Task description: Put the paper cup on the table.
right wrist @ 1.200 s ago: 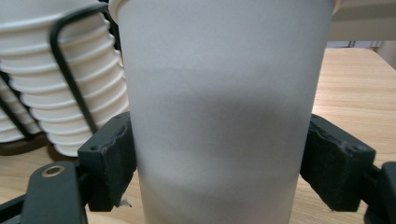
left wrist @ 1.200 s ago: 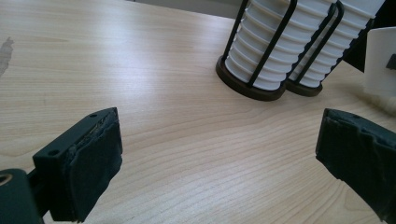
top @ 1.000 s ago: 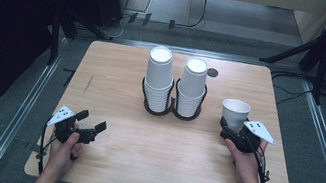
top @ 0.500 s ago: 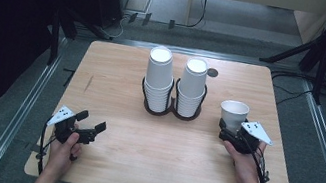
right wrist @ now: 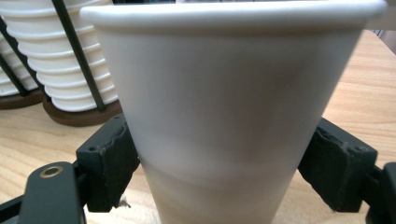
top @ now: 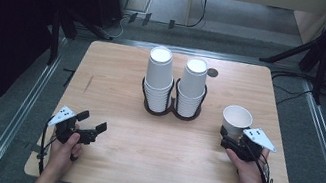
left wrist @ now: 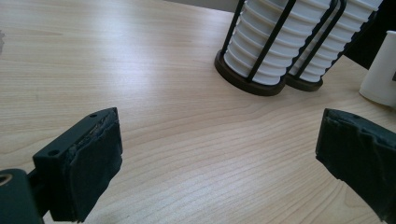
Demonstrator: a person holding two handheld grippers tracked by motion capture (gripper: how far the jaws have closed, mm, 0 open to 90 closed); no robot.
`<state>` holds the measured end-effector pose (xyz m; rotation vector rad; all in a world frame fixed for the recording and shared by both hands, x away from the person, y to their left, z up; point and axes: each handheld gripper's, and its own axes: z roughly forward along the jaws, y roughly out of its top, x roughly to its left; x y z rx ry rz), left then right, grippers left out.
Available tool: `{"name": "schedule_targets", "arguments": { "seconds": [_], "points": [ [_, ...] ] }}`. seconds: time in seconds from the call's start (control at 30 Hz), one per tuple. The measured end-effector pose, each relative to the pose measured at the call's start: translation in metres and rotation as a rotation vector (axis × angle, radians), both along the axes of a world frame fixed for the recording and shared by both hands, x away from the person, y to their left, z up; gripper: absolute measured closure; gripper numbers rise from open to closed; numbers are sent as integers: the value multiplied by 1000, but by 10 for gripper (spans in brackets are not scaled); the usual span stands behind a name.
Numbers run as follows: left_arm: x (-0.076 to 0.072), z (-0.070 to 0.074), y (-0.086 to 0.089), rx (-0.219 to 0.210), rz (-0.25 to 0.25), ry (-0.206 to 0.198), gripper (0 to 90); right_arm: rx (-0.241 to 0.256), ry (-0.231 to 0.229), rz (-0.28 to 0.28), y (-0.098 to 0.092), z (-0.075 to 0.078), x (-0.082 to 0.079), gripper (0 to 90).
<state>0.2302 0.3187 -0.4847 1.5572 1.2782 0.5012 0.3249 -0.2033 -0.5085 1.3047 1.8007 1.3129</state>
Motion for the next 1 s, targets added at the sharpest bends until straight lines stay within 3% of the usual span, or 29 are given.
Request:
{"name": "schedule_targets", "arguments": {
  "seconds": [0.13, 0.27, 0.4, 0.5, 0.7, 1.0],
  "points": [
    [-1, 0, 0, -3, 0, -1, 6, -24, -4, 13, 1, -4, -3, 182],
    [-1, 0, 1, -6, 0, -1, 5, -12, 2, 18, 0, -4, -3, 171],
    [0, 0, 1, -6, -1, 0, 5, 27, 19, 44, -3, -3, -3, 40],
    [-1, 0, 1, -7, -1, -1, 6, 36, 14, 51, -5, -1, -4, 1],
    [-3, 0, 2, -11, 4, -4, 6, 6, 4, 50, -9, 4, -9, 0],
    [-5, 0, -1, 16, 13, -4, 5, -23, 4, 48, -35, 7, -29, 0]
  ]
}}
